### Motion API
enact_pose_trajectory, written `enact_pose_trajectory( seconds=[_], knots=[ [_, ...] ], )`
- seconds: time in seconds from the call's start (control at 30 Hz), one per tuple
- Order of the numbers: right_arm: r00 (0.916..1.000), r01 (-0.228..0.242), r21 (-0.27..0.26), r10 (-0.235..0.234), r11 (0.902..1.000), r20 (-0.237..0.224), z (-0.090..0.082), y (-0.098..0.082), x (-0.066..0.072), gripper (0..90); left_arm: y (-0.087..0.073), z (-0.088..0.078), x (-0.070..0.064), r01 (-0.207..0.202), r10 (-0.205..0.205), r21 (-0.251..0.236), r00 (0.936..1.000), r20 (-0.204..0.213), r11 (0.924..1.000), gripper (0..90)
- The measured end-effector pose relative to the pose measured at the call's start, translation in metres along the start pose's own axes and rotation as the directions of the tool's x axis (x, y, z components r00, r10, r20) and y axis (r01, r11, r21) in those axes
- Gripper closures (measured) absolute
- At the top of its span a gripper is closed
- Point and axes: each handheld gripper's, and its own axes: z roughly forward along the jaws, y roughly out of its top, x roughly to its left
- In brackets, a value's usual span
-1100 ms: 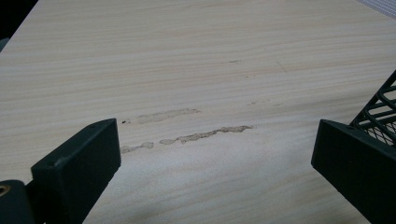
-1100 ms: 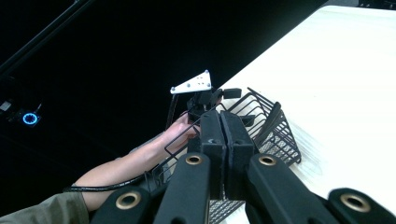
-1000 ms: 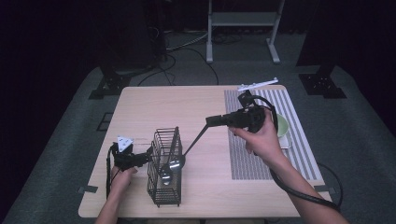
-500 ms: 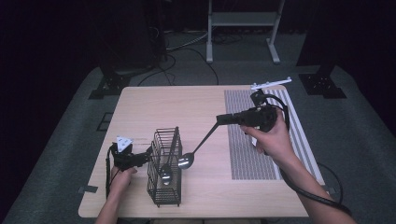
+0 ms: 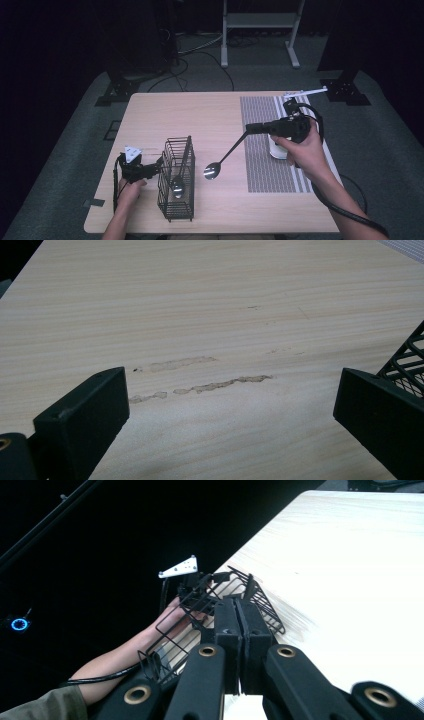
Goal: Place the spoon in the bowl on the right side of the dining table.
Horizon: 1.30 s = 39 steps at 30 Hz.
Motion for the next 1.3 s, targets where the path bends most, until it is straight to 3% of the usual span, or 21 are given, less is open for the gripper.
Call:
enact_pose_trajectory(
  seconds=[0.43, 0.8, 1.3],
  knots=[
    [0.9969, -0.049, -0.015, 0.05, 0.9987, 0.061, -0.017, -0.012, -0.024, 88.6, 0.0, 0.001, 0.0, 0.0, 0.0, 0.002, 1.0, 0.0, 1.0, 0.4],
    [0.9887, -0.085, -0.029, 0.088, 0.996, 0.121, -0.028, -0.019, -0.044, 88.6, 0.001, 0.001, 0.0, -0.007, 0.007, 0.009, 1.0, 0.002, 0.9999, 0.4],
    [0.9806, -0.12, -0.044, 0.126, 0.9917, 0.15, -0.034, -0.027, -0.064, 88.6, 0.001, 0.001, -0.001, -0.013, 0.013, 0.009, 0.9999, 0.001, 0.9999, 0.4]
  ],
)
